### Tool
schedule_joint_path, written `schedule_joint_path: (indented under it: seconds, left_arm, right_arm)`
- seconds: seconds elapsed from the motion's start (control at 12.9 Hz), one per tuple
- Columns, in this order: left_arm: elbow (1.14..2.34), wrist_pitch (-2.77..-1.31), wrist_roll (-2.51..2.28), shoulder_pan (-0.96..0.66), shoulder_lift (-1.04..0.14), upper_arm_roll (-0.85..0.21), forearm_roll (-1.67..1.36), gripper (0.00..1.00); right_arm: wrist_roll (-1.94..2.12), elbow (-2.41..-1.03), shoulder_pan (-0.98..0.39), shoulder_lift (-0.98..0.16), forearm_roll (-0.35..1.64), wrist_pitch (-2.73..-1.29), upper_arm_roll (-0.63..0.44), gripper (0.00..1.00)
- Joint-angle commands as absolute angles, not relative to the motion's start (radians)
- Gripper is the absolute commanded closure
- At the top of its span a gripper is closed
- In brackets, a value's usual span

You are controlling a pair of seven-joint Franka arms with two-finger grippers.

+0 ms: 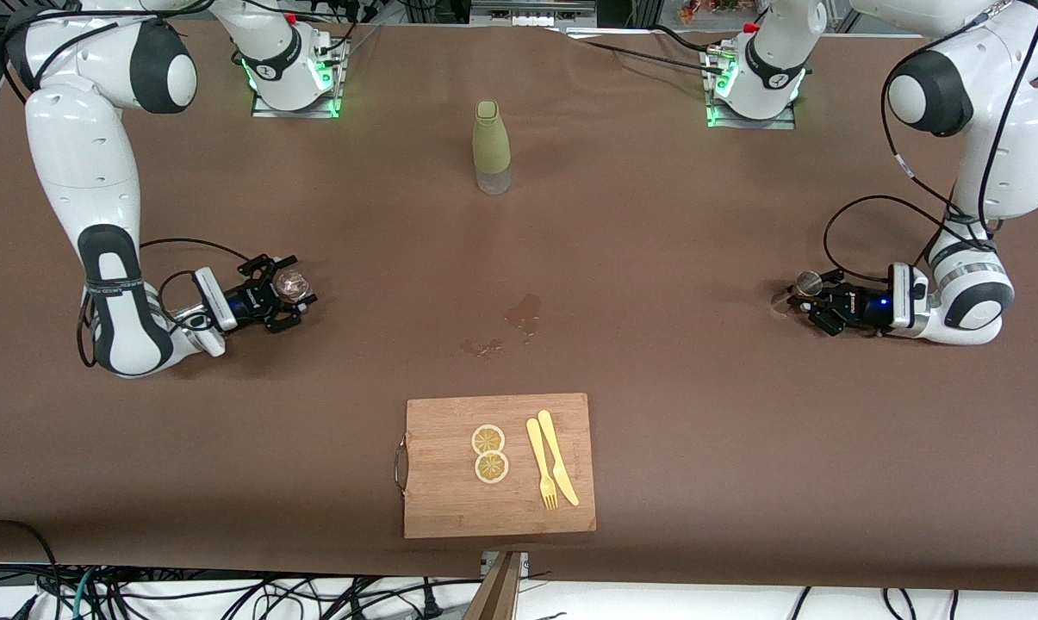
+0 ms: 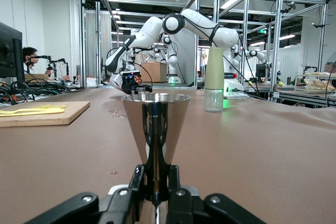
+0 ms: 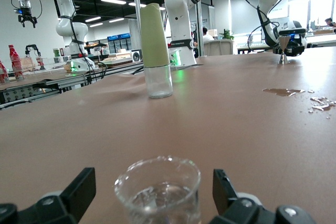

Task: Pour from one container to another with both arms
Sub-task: 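Lower the glass cup and jigger onto the table and open both grippers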

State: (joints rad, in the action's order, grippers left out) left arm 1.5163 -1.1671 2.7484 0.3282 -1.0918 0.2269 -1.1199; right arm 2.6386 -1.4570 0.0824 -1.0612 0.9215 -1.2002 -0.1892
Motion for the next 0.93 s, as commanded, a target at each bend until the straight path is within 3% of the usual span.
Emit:
schedule_joint_path:
  seconds: [0.0,0.46,0.85]
  left_arm:
    - [1.511,-1.196,2.835,0.330,-1.095,0.233,-1.094,0.00]
    - [1.466,-1.357,2.426,0.321,-0.981,0.264,-1.028,0.00]
    - [1.418,-1.407,1.790,0.296,-0.839,0.265,-0.821,0.00]
  right_arm:
    - [2.576,-1.378,0.103,-1.062,0.874,-1.151,-0.221,0.00]
    - [2.360,-1.339,0.101,-1.000,0.884,-1.089,-0.354,0.00]
    - [2.013,-1.339,0.095,-0.888,0.882,-1.104,-0.364,0.00]
